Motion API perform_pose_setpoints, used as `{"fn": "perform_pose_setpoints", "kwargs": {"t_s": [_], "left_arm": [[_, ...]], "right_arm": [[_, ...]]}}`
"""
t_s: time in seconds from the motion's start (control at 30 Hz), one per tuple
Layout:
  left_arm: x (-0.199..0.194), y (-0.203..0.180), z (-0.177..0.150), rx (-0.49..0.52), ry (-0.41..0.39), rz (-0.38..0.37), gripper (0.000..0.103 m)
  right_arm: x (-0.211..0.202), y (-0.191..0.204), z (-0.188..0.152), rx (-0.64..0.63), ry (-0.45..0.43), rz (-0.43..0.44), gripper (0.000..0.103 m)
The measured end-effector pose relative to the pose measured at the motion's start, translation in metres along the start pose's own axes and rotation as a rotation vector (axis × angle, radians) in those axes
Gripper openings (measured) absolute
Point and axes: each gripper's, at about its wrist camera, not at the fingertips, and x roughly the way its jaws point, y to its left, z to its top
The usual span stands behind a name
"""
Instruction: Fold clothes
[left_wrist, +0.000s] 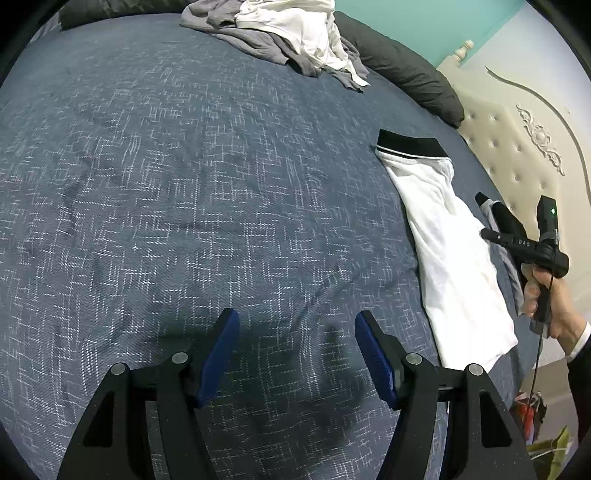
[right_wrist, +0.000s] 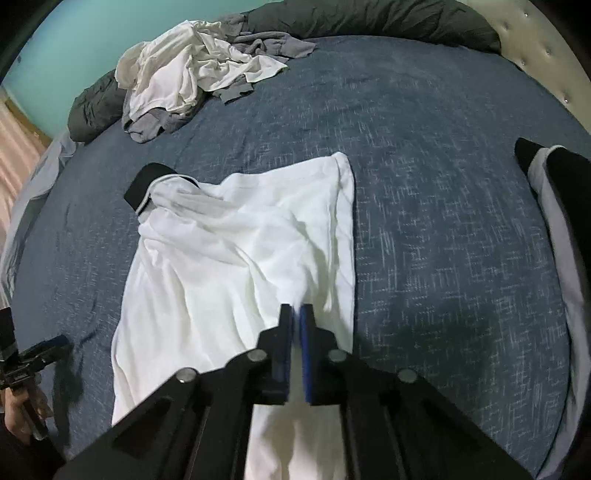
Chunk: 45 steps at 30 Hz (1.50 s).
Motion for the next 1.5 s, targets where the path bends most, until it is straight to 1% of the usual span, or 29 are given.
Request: {"fn": "perform_pose_setpoints", "kwargs": {"t_s": [0.07,0.17,0.23,0.3,0.43,0.5,0.53,0.6,0.67,0.73,0.8,0.83,0.97,1.13,1.27,1.37,1.4,1.43,1.47,1.5], "left_arm": [[0.000,0.000,0.000,0.002,0.000,0.000,0.069],[0.001,0.000,0.000,0.001,0.001,0.001,0.069],[0.001,0.000,-0.001,0.001,0.002,0.002,0.069],[0.002,-0.001,-0.001,0.001,0.003,0.003,0.069],[0.002,-0.003,-0.003,0.004,0.004,0.003,0.069],[0.002,-0.007,-0.004,0.014,0.005,-0.001,0.069],[0.002,-0.010,-0.004,0.020,0.006,-0.005,0.069],[0.003,-0.016,-0.005,0.034,0.009,-0.013,0.069],[0.003,-0.024,-0.008,0.050,0.015,-0.021,0.069],[0.005,-0.033,-0.013,0.065,0.026,-0.032,0.069],[0.009,-0.045,-0.020,0.078,0.047,-0.059,0.069],[0.011,-0.051,-0.024,0.081,0.059,-0.073,0.069],[0.022,-0.076,-0.042,0.070,0.118,-0.131,0.069],[0.033,-0.110,-0.060,0.100,0.172,-0.147,0.069],[0.040,-0.125,-0.068,0.090,0.198,-0.162,0.069],[0.048,-0.132,-0.071,0.081,0.212,-0.155,0.069],[0.050,-0.133,-0.071,0.074,0.215,-0.153,0.068],[0.053,-0.134,-0.070,0.067,0.218,-0.154,0.067],[0.057,-0.135,-0.068,0.061,0.223,-0.155,0.061],[0.059,-0.136,-0.068,0.059,0.229,-0.156,0.057]], "right_arm": [[-0.001,-0.001,0.003,-0.009,-0.006,-0.012,0.002],[0.000,-0.008,0.011,-0.012,-0.014,-0.059,0.002],[0.007,-0.008,0.015,-0.052,0.003,-0.126,0.002],[0.014,-0.010,0.015,-0.076,0.025,-0.165,0.002],[0.027,-0.015,0.013,-0.078,0.052,-0.205,0.002],[0.029,-0.021,0.013,-0.056,0.054,-0.253,0.002],[0.027,-0.024,0.012,-0.031,0.047,-0.247,0.002],[0.012,-0.032,0.010,0.036,0.006,-0.180,0.002],[-0.004,-0.035,0.006,0.071,-0.018,-0.127,0.007],[-0.018,-0.035,-0.004,0.087,-0.014,-0.058,0.022],[-0.031,-0.032,-0.016,0.086,0.009,0.007,0.027],[-0.036,-0.029,-0.023,0.077,0.025,0.030,0.028],[-0.049,-0.017,-0.052,0.038,0.087,0.092,0.028],[-0.056,-0.012,-0.082,0.027,0.143,0.089,0.028],[-0.063,-0.013,-0.098,0.026,0.142,0.116,0.028],[-0.063,-0.014,-0.106,0.017,0.143,0.119,0.028],[-0.062,-0.015,-0.108,0.022,0.143,0.126,0.026],[-0.060,-0.017,-0.110,0.026,0.140,0.129,0.021],[-0.060,-0.018,-0.111,0.028,0.133,0.129,0.018],[-0.059,-0.019,-0.111,0.029,0.124,0.130,0.012]]}}
